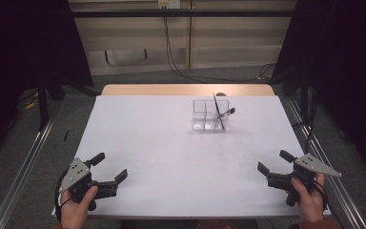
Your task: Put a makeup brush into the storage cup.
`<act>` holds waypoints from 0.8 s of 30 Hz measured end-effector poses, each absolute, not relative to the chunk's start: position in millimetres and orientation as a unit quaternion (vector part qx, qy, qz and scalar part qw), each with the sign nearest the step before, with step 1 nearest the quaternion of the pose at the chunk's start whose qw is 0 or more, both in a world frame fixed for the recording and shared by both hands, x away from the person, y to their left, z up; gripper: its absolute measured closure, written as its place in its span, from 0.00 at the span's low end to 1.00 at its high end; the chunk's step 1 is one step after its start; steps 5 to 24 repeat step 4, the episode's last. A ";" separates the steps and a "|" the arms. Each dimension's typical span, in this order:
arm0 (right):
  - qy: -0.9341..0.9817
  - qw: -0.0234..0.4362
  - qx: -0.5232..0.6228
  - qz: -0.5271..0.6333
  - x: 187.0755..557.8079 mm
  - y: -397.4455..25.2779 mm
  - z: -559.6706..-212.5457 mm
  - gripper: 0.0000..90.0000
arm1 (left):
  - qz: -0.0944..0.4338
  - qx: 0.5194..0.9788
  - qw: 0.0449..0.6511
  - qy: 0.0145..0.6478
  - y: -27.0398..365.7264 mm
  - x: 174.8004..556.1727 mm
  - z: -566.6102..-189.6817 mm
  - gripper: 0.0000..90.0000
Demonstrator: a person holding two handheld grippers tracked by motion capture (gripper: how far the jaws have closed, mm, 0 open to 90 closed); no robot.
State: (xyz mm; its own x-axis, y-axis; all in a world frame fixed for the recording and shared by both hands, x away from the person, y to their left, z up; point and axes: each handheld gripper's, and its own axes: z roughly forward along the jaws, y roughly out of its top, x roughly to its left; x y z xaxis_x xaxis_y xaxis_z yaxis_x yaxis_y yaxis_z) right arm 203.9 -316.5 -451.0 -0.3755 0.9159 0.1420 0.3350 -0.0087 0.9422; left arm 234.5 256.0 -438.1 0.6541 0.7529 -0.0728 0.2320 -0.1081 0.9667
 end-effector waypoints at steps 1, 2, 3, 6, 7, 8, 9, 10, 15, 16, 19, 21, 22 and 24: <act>0.646 0.279 0.485 0.520 204.0 -316.7 -451.1 0.00 | 0.228 0.708 0.571 0.348 256.1 234.7 -438.2 0.02; 0.645 0.279 0.486 0.520 204.3 -316.6 -451.4 0.00 | 0.229 0.707 0.571 0.349 256.2 234.5 -438.1 0.02; 0.646 0.278 0.485 0.520 204.6 -316.3 -451.7 0.00 | 0.229 0.707 0.571 0.349 256.2 234.5 -438.1 0.02; 0.648 0.278 0.483 0.519 205.1 -315.9 -452.1 0.00 | 0.229 0.708 0.569 0.349 256.3 234.5 -438.2 0.02; 0.648 0.278 0.483 0.519 205.1 -315.9 -452.1 0.00 | 0.229 0.708 0.569 0.349 256.3 234.5 -438.2 0.02; 0.648 0.278 0.483 0.519 205.1 -315.9 -452.1 0.00 | 0.229 0.708 0.569 0.349 256.3 234.5 -438.2 0.02; 0.648 0.278 0.483 0.519 205.1 -315.9 -452.1 0.00 | 0.229 0.708 0.569 0.349 256.3 234.5 -438.2 0.02; 0.648 0.278 0.483 0.519 205.1 -315.9 -452.1 0.00 | 0.229 0.708 0.569 0.349 256.3 234.5 -438.2 0.02; 0.648 0.278 0.483 0.519 205.1 -315.9 -452.1 0.00 | 0.229 0.708 0.569 0.349 256.3 234.5 -438.2 0.02; 0.648 0.278 0.483 0.519 205.1 -315.9 -452.1 0.00 | 0.229 0.708 0.569 0.349 256.3 234.5 -438.2 0.02; 0.648 0.278 0.483 0.519 205.1 -315.9 -452.1 0.00 | 0.229 0.708 0.569 0.349 256.3 234.5 -438.2 0.02; 0.648 0.278 0.483 0.519 205.1 -315.9 -452.1 0.00 | 0.229 0.708 0.569 0.349 256.3 234.5 -438.2 0.02; 0.648 0.278 0.483 0.519 205.1 -315.9 -452.1 0.00 | 0.229 0.708 0.569 0.349 256.3 234.5 -438.2 0.02; 0.648 0.278 0.483 0.519 205.1 -315.9 -452.1 0.00 | 0.229 0.708 0.569 0.349 256.3 234.5 -438.2 0.02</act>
